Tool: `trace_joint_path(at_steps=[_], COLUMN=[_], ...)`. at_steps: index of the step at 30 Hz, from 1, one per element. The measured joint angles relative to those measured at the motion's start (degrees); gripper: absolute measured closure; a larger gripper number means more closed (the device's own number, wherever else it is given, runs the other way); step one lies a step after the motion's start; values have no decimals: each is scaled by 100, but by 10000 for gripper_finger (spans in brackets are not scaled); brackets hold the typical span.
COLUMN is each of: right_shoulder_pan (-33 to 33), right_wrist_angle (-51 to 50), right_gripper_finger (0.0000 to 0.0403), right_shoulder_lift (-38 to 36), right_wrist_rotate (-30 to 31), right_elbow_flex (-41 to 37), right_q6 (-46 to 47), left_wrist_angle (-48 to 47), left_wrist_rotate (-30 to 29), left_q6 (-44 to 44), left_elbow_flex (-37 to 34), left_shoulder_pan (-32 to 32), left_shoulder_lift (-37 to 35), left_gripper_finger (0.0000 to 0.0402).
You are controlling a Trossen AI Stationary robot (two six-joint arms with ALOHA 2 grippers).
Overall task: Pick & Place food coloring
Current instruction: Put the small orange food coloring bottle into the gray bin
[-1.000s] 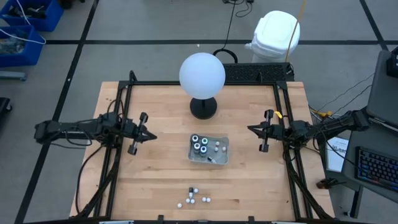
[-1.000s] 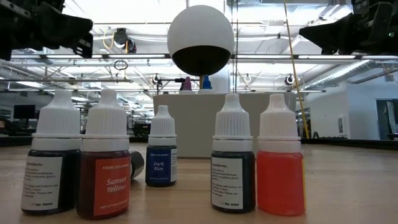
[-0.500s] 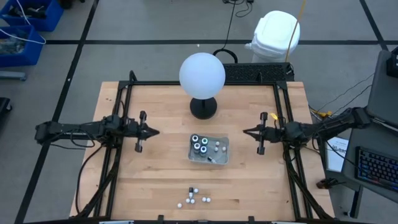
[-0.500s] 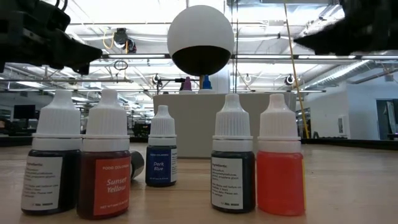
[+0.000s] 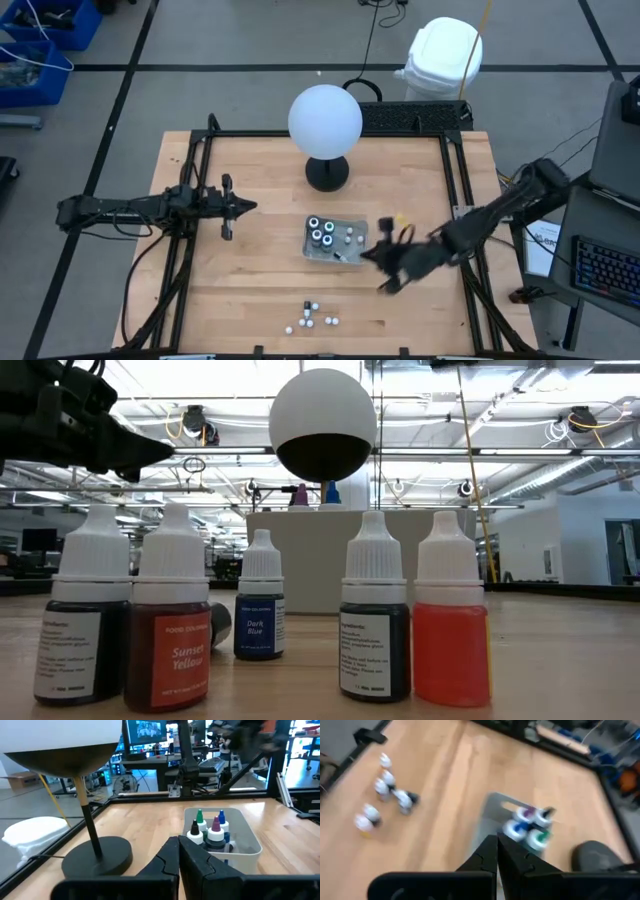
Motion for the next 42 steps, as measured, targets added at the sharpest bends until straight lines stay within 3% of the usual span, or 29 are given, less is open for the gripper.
trace_joint_path(at_steps=[6, 14, 17, 22, 31, 35, 42], right_shoulder_pan=[81, 55, 41, 132, 381, 410, 416], right_wrist_angle=[-1447, -2281, -2177, -1773, -1526, -1312, -916], right_gripper_finger=[403, 403, 403, 387, 272, 222, 183], right_shoulder_lift=[1910, 3219, 3381, 3642, 3862, 3864, 3865], right_wrist_rotate=[-147, -1839, -2268, -2436, -2382, -1915, -1836], right_elbow_flex=[2246, 3679, 3707, 3709, 3623, 3437, 2957], right_q6=[1044, 2168, 2335, 2373, 2446, 2444, 2884], left_wrist_angle=[23, -92, -92, -49, 149, 164, 168], left_wrist_rotate=[0, 7, 3, 2, 0, -2, -2], left_q6=[-315, -467, -452, -450, -438, -437, -438], left_elbow_flex=[0, 0, 0, 2, 4, 4, 4], left_shoulder_pan=[0, 0, 0, -1, 0, 0, 0], left_shoulder_lift=[0, 0, 0, 2, 0, 2, 2], left_gripper_finger=[388, 366, 365, 364, 364, 364, 364])
